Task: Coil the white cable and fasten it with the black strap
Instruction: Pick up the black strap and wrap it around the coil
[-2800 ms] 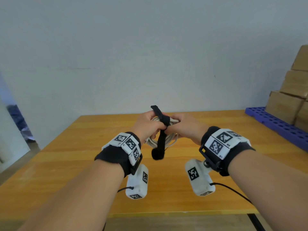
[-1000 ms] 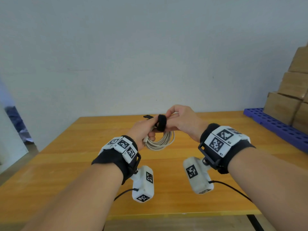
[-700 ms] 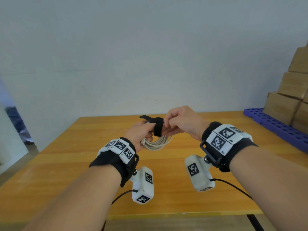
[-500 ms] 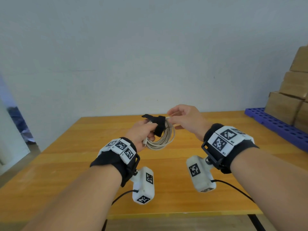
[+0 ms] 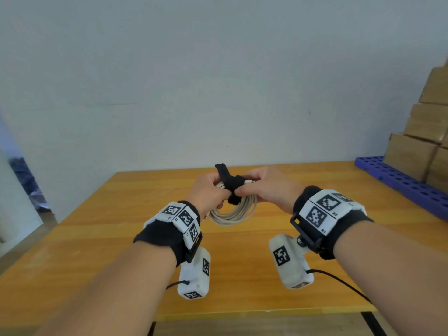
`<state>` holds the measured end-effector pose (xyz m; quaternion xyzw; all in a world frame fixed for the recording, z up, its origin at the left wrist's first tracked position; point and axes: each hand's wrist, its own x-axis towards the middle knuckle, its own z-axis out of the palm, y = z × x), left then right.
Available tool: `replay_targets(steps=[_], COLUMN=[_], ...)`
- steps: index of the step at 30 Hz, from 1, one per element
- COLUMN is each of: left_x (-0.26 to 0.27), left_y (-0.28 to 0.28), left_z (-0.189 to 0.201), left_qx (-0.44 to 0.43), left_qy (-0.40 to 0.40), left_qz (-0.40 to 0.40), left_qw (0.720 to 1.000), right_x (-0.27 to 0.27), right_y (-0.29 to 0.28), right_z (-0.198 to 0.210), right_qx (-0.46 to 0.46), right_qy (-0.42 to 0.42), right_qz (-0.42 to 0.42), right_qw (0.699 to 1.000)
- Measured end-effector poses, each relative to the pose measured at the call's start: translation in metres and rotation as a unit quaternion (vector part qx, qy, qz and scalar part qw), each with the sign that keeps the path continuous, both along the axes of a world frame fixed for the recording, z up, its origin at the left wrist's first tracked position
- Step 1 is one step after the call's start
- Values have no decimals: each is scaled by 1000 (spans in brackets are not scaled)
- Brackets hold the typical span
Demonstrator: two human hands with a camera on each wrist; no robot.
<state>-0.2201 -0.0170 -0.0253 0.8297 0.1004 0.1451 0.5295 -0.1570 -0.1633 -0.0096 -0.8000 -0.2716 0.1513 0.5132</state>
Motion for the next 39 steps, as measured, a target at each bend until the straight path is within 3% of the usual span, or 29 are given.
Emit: replay_targets(steps=[4, 10, 17, 27, 39], left_x=[0, 0, 3, 7, 6], left_y=[-2, -4, -9, -9, -7], left_z=[0, -3, -6, -9, -5], left_qx=[25, 89, 125, 186, 91], left_qy=[-14, -19, -27, -63, -80], left_qz=[12, 4, -12, 5, -13], left_qw=[1000, 996, 992, 981, 993], right_x=[-1, -4, -3, 0, 1], right_y=[1, -3, -4, -8, -14], right_z=[-2, -5, -9, -11, -11], right_qx=[3, 34, 78, 77, 50], right_qy=[15, 114, 192, 233, 238], right_qz=[7, 55, 5, 10, 64], right_qw=[1000, 991, 978, 969, 968])
